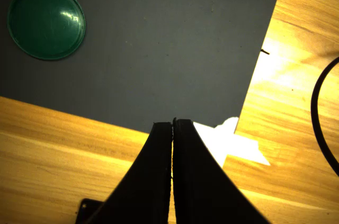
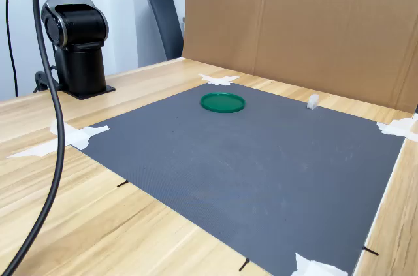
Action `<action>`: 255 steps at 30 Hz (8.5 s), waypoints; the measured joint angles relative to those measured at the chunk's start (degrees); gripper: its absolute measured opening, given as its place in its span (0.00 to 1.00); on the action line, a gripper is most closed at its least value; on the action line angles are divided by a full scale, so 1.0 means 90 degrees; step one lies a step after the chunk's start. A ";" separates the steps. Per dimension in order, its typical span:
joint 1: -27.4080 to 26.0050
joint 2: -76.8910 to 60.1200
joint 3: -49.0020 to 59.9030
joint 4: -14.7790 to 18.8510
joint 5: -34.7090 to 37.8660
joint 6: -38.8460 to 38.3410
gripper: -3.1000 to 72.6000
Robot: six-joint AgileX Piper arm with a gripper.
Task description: Grasp a white terminal and put it in the green lid.
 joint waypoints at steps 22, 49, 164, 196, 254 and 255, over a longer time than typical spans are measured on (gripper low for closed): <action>0.0312 0.2228 -0.2450 0.1342 0.0276 -0.1584 0.00; 0.1623 0.3932 -0.4143 0.0018 0.0282 -0.0176 0.00; 0.4372 0.8016 -0.4553 -0.0482 -0.0919 -0.2725 0.84; 0.3981 0.8283 -0.5041 -0.0530 -0.0699 -0.2931 0.84; 0.3988 0.8540 -0.4517 -0.0697 -0.1367 -0.1688 0.16; 0.3988 0.8444 -0.4511 -0.0686 -0.1300 -0.1523 0.16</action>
